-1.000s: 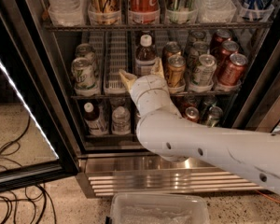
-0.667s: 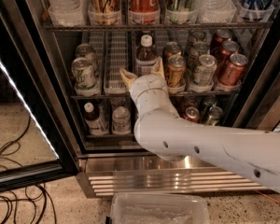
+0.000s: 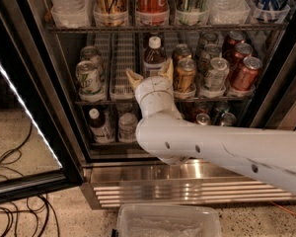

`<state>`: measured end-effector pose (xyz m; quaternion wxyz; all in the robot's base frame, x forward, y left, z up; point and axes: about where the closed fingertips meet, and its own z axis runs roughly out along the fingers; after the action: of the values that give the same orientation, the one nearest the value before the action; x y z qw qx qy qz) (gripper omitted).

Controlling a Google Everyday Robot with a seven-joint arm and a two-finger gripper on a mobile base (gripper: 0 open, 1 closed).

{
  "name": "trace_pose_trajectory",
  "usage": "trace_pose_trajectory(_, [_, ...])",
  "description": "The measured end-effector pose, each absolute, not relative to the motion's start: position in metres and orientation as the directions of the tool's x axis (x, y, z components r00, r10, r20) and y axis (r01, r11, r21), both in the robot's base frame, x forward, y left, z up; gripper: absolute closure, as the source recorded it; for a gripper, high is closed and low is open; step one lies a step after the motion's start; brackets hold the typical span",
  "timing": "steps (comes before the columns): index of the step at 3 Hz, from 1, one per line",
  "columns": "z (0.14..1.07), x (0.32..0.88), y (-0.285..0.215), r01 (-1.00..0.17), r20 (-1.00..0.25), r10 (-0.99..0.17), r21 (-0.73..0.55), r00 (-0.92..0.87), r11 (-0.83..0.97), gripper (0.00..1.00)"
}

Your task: Pick blue plastic bottle from middle shelf of fridge

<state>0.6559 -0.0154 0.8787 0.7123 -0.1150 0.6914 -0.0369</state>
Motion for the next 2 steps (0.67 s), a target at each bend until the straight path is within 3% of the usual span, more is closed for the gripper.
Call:
trace_pose_trajectory(1, [0.8780, 0.6617, -0.0145, -0.093, -0.977, -0.209, -0.213, 0.047, 0.973, 0.25])
trace_pose_trajectory(2, [0.8792, 0.6598, -0.0158, -0.075, -0.977, -0.208, -0.211, 0.049, 0.975, 0.44])
